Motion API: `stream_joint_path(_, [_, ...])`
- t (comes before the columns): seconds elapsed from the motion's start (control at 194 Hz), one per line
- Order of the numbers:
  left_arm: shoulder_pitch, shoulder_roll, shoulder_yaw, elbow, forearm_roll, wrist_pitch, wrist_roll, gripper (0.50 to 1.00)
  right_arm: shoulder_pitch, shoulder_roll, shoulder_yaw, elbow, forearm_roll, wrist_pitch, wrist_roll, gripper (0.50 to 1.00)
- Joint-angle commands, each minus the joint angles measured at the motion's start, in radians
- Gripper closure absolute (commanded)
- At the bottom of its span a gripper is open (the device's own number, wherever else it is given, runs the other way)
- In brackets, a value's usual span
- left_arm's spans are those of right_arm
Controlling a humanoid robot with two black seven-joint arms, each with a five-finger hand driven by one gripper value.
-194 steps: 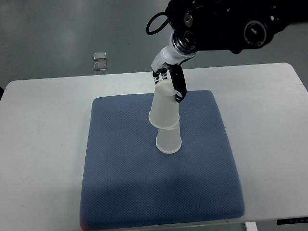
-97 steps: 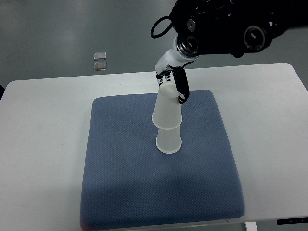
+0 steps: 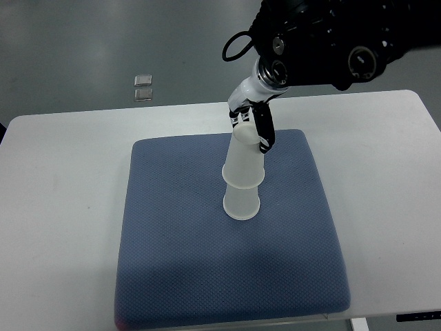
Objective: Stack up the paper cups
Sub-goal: 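Lower the held cup down onto the upside-down cup on the pad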
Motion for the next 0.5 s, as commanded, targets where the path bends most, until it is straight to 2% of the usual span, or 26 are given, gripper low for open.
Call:
stream_joint_path(0.0, [0.0, 0.0, 0.0, 0.0, 0.0, 0.0, 0.0, 0.5, -0.007, 0.0, 0.0, 0.0, 0.0, -0.004, 0.0, 0.754])
stream_joint_path(0.494, [0.0, 0.0, 0.0, 0.0, 0.0, 0.0, 0.0, 0.5, -0.04, 0.0, -0.008, 0.0, 0.0, -0.042, 0.0, 0.754])
